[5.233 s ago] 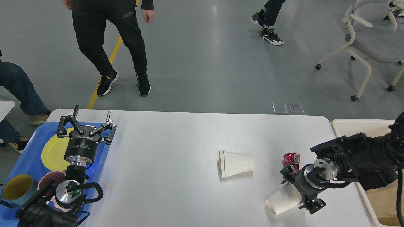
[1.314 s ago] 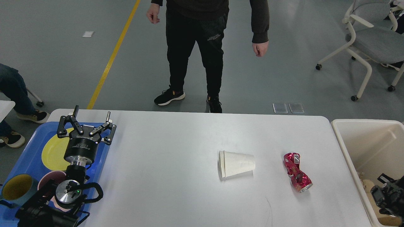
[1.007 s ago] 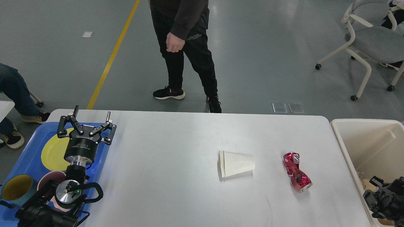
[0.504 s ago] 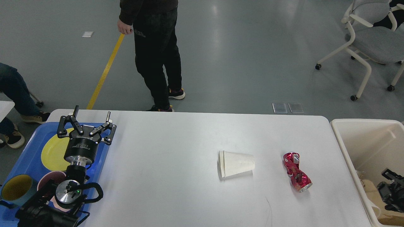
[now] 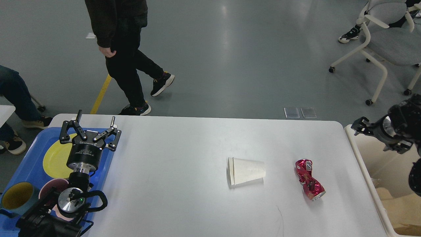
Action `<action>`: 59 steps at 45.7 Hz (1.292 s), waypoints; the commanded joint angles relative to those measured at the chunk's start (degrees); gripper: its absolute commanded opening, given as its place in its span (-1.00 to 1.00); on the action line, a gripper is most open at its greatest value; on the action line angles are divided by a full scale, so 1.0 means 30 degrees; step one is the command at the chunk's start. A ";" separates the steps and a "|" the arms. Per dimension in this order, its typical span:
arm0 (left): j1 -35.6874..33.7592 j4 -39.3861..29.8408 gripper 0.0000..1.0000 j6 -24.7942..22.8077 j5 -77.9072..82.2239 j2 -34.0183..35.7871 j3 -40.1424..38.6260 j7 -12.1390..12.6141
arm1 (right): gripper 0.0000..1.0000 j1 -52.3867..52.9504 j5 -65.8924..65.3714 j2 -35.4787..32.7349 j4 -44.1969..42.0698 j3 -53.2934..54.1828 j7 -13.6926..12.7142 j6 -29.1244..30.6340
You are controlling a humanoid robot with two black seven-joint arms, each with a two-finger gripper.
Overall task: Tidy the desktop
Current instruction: 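Raise the right gripper out of the bin and swing it over the table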
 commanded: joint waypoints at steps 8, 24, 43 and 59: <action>0.0002 0.0000 0.93 0.0000 -0.0001 0.0000 0.0000 -0.0005 | 1.00 0.7380 -0.1306 0.0753 0.6256 -0.0577 -0.0035 0.2543; 0.0002 0.0000 0.93 0.0000 -0.0001 0.0000 0.0000 -0.0005 | 1.00 1.7372 -0.1807 0.0519 2.2986 -0.1191 -0.0065 0.0385; 0.0002 0.0000 0.93 0.0029 -0.0001 0.0000 0.0000 -0.0005 | 0.96 2.6107 -0.1572 0.0518 3.2780 -0.2305 -0.0182 -0.3837; 0.0002 0.0000 0.93 0.0000 -0.0001 0.0000 0.0000 0.0024 | 1.00 2.5030 -0.1515 0.0695 3.2111 -0.2071 -0.0182 -0.4570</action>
